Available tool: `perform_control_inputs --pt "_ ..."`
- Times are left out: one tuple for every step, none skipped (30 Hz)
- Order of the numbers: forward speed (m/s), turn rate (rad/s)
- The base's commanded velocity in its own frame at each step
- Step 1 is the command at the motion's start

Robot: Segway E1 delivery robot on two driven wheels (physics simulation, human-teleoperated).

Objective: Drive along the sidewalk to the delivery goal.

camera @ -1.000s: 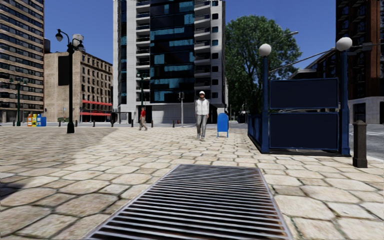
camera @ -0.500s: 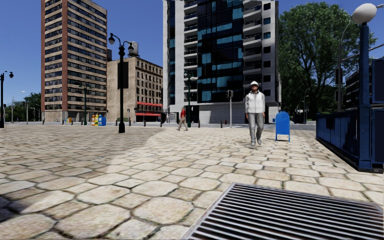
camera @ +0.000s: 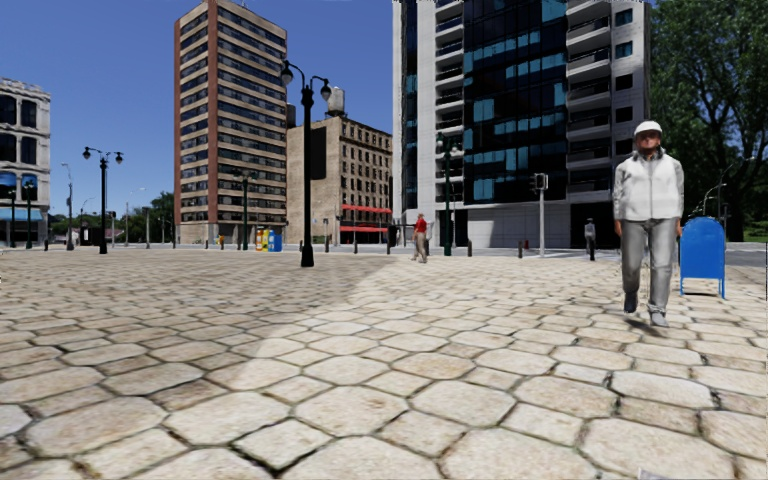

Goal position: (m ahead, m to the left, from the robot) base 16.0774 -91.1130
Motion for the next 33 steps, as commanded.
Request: perform_control_inputs --pt "2.0 0.05" --pt "2.0 0.0" --pt "2.0 0.0" --pt "2.0 0.0" --pt "2.0 0.0" --pt "2.0 0.0" --pt "2.0 0.0" --pt "2.0 0.0" --pt "2.0 0.0" --pt "2.0 0.0" --pt "2.0 0.0" --pt "2.0 0.0" --pt "2.0 0.0" --pt "2.0 0.0" --pt "2.0 0.0" --pt "2.0 0.0" --pt "2.0 0.0" --pt "2.0 -0.18" --pt "2.0 -0.18" --pt "2.0 -0.28" --pt "2.0 -0.29" --pt "2.0 -0.29" --pt "2.0 -0.3" --pt "2.0 -0.3" --pt "2.0 -0.3" --pt "2.0 -0.3" --pt "2.0 -0.3" --pt "2.0 -0.3" --pt "2.0 -0.3" --pt "2.0 -0.3" --pt "2.0 -0.3" --pt "2.0 -0.3" --pt "2.0 -0.3"
